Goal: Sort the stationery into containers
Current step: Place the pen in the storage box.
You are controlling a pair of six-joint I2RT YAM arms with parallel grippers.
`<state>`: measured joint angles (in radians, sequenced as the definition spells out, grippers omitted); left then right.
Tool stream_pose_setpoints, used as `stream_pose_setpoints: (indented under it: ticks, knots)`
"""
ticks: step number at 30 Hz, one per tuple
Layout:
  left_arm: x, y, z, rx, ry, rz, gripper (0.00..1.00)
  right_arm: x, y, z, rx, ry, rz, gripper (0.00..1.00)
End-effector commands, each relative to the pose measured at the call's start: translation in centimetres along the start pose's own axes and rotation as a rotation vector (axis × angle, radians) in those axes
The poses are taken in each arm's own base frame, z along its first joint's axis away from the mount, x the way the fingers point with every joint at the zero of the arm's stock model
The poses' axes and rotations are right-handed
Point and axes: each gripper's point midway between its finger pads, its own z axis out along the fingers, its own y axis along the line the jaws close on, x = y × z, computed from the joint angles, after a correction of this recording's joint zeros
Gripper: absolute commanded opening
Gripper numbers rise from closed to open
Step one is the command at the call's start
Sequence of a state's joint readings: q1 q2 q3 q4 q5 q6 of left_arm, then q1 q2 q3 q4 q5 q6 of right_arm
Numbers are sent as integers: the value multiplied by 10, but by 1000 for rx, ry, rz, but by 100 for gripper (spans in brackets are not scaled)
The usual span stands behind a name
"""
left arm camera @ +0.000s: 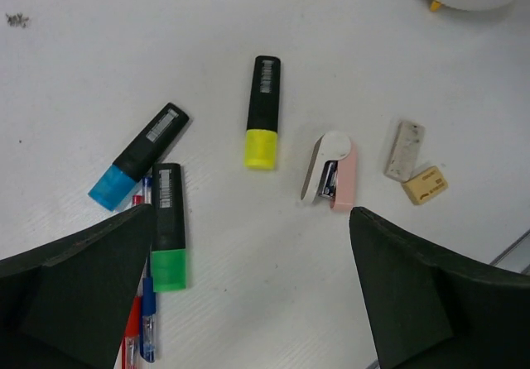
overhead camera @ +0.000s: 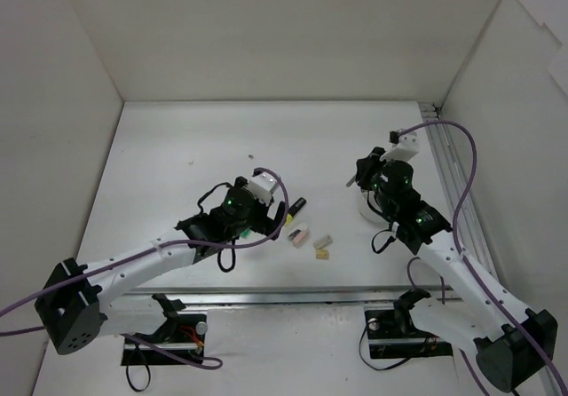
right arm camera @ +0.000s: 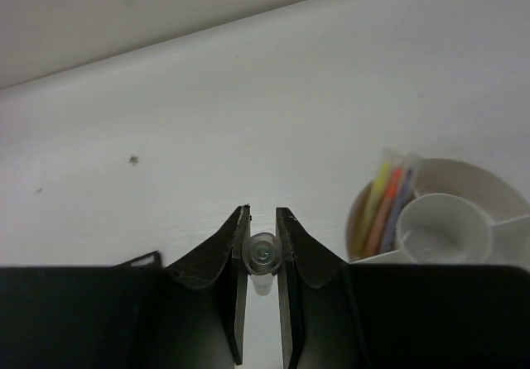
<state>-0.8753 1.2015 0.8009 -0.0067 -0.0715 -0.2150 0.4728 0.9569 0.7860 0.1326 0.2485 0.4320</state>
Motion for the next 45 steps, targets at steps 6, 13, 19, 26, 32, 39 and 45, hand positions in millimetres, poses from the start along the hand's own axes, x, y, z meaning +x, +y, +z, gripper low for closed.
stream_pose_setpoints:
  ticks: [6,13,19,26,32,39,45]
  knots:
    - [-11,2,1,146,-38,-153,100,-45,-69,13,336,-145,-107,0]
    - [-7,-2,9,210,27,-167,100,-24,-78,51,308,-108,-70,0]
    - [-6,-4,4,220,30,-159,100,-4,-88,77,291,-97,-42,0]
    - [-14,-5,-2,241,12,-164,100,27,-98,84,294,-29,-29,0]
    - [-19,-7,-1,250,8,-154,100,28,-91,72,248,-2,-17,51]
    - [-14,-9,-1,263,22,-169,100,-3,-73,47,182,-56,-3,67]
    - [-2,-2,0,212,68,-206,100,-25,-64,14,135,-100,3,86]
